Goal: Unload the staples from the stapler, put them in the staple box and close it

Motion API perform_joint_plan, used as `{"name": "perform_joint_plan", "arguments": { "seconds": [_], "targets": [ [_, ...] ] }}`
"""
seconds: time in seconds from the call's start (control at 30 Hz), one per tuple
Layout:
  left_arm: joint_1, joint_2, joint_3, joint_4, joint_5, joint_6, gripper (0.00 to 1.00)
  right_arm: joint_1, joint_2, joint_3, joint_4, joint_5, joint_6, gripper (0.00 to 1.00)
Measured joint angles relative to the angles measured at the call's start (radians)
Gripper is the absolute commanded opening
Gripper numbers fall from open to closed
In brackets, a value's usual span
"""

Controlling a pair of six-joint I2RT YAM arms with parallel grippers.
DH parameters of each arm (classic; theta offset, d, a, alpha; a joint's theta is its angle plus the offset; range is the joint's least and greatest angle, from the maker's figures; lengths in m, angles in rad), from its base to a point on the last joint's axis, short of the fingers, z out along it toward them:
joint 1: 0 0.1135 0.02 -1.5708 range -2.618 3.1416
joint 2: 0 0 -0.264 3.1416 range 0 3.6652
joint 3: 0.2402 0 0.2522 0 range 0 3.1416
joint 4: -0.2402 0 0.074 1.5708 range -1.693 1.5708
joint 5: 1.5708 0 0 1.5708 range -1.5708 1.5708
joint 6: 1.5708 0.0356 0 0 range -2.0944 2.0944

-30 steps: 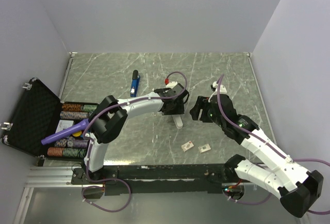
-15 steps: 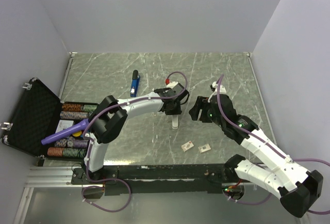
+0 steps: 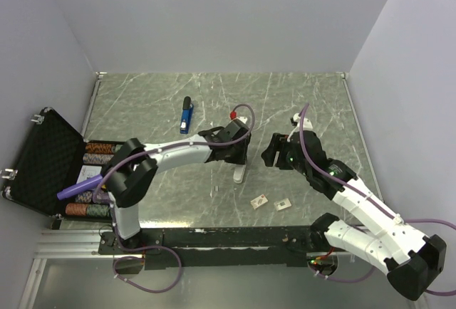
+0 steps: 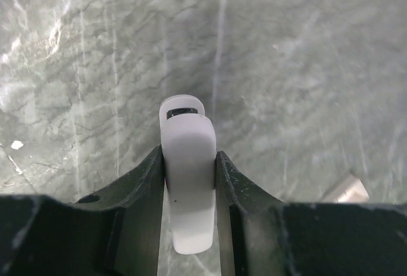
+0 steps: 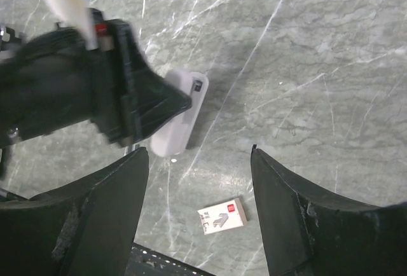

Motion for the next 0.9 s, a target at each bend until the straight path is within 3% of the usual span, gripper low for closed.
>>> {"name": "perform_joint_plan", "arguments": {
  "seconds": [0.37,0.73,0.9],
  "targets": [
    [0.008,-0.243,-0.143,0.157,0.128,0.164,0.01,0.0,-0.026,0.038,-0.031,-0.054,-0.076,0.67],
    [0.039,-0.537,-0.229,0.165,0.374,0.318,0.01,-0.002,-0.052,0.177,-0.056,-0.272,-0.227,0.51],
    [0.048,-0.6,-0.259,0.164,0.516,0.378,0.01,-0.002,-0.042,0.214,-0.078,-0.383,-0.287,0.5]
  ]
}}
